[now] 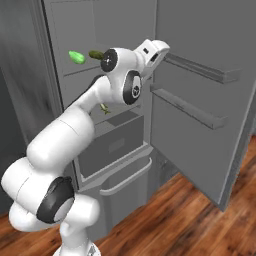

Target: Gather the corn and cucumber from the fridge and place them on a tray on the dining counter. Then gather the steak and fish from the fridge and place them on the other tray.

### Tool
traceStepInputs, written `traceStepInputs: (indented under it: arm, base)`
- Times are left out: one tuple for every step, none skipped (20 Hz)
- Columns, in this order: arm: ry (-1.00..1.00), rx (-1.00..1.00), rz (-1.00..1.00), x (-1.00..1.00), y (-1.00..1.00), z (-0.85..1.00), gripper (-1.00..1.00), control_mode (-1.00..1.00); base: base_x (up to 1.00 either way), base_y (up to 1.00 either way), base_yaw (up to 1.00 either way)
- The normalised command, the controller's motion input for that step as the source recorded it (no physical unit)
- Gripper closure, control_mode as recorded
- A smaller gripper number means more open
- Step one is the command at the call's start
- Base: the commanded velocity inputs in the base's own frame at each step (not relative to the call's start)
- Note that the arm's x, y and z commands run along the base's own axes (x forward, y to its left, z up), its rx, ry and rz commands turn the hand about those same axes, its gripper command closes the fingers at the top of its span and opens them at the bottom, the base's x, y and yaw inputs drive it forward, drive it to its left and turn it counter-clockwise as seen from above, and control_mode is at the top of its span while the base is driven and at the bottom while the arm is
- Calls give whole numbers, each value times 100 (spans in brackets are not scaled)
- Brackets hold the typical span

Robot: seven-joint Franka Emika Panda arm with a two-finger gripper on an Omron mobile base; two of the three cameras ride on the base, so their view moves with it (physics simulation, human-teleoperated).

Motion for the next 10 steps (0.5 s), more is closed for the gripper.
traceStepInputs:
  arm:
    - [1,-13,12,-34,94,34,-100,-100]
    - [2,-10,10,-36,84,26,-100,-100]
    - [2,-8,8,-44,73,22,-100,-100]
    - [1,-2,6,-56,64,13,-100,-100]
    - [2,0,3,-56,46,12,-100,-100]
    - [0,0,0,-58,39,0,-100,-100]
    - [0,6,0,-66,19,0,-100,-100]
    - [-3,12,0,-71,15,0,-100,-100]
    - [-8,21,0,-82,9,-1,-100,-100]
    - [-7,32,1,-85,3,-6,-100,-100]
  base:
    - [0,0,0]
    - [0,0,0]
    - [0,0,0]
    - [0,0,0]
    - [0,0,0]
    - [0,0,0]
    - [0,0,0]
    - [0,0,0]
    - [0,0,0]
    - [0,0,0]
